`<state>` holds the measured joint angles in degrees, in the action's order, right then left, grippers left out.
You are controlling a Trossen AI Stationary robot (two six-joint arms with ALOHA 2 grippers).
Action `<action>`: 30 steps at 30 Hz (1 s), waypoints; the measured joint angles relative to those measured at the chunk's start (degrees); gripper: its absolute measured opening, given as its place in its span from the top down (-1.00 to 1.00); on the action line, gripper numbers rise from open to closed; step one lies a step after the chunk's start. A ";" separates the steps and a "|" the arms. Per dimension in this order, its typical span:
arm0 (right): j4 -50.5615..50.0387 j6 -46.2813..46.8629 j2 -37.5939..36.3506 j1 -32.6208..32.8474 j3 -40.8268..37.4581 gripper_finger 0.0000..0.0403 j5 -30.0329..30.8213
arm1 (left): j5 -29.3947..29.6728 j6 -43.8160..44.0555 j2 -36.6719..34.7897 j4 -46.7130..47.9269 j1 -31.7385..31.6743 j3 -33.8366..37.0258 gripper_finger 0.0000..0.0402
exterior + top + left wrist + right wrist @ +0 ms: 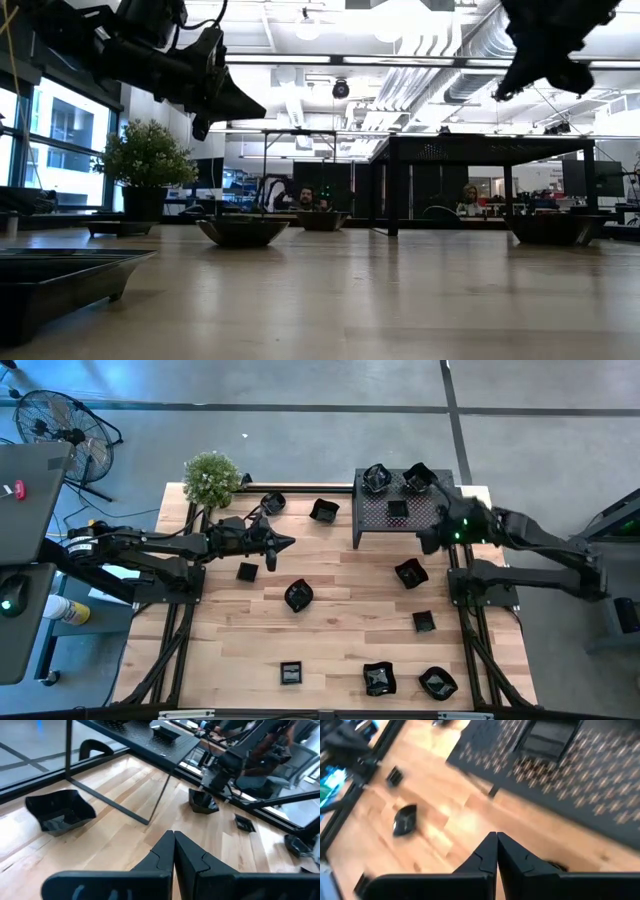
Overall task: Pick & Place Mini shaped plates
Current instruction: Stack the black leaf-shaped plate on top of the black leaf-shaped plate on the shelf
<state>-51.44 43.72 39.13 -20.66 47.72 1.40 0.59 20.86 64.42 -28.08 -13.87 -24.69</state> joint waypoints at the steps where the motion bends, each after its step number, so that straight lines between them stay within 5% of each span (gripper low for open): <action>1: -0.07 1.88 -0.49 2.90 -0.77 0.97 1.40 | 0.23 0.00 0.00 -0.03 -0.02 0.00 1.00; 16: 6.77 16.34 7.65 42.90 -5.48 0.98 6.23 | 0.10 0.46 0.00 1.51 0.00 0.00 1.00; 23: 11.58 18.68 15.95 54.42 -5.48 0.94 -2.84 | -0.44 0.46 0.00 1.47 -0.01 0.00 1.00; 30: 20.13 19.83 25.59 63.44 -5.48 0.66 -12.73 | -0.47 0.46 0.00 1.89 -0.01 0.00 1.00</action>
<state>-31.31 63.55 64.72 42.78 42.24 -11.33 0.12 21.32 64.42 -26.19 -13.87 -24.69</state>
